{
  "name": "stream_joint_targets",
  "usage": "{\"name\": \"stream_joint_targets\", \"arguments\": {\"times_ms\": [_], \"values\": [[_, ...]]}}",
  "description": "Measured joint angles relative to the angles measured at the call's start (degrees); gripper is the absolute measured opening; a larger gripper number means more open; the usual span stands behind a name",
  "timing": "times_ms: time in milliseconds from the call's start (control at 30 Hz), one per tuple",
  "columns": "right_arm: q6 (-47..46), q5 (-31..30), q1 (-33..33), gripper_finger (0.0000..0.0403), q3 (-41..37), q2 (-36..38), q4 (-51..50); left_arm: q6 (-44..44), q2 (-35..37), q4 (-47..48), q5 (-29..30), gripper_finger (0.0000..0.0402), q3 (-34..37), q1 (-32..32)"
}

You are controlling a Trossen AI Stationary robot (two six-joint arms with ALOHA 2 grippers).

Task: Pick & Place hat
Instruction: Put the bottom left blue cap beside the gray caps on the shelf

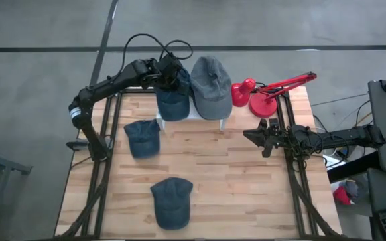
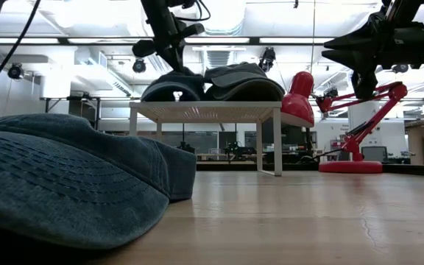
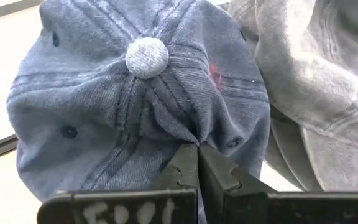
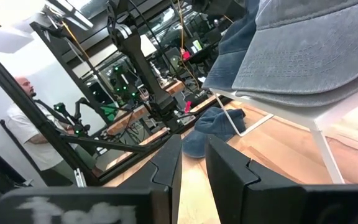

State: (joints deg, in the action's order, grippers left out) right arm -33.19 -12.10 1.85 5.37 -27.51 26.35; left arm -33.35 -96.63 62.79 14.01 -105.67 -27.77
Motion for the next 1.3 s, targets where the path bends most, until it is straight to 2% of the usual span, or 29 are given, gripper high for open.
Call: {"name": "stream_joint_targets", "arguments": {"times_ms": [833,933,1167,1300], "values": [[-0.5,0.0,0.0,0.0068,0.0,0.0,0.0,5.7,-0.7,-1.8,-0.7,0.0005,0.0,-0.4],[-0.9,0.0,0.0,0.0068,0.0,0.0,0.0,6.4,-0.7,-1.8,-0.7,0.0028,0.0,-0.4],[-0.9,0.0,0.0,0.0068,0.0,0.0,0.0,6.7,-0.7,-1.8,-1.1,0.0112,0.0,-0.4],[-0.9,0.0,0.0,0.0068,0.0,0.0,0.0,6.7,-0.7,-1.8,-1.3,0.0144,0.0,-0.4]]}}
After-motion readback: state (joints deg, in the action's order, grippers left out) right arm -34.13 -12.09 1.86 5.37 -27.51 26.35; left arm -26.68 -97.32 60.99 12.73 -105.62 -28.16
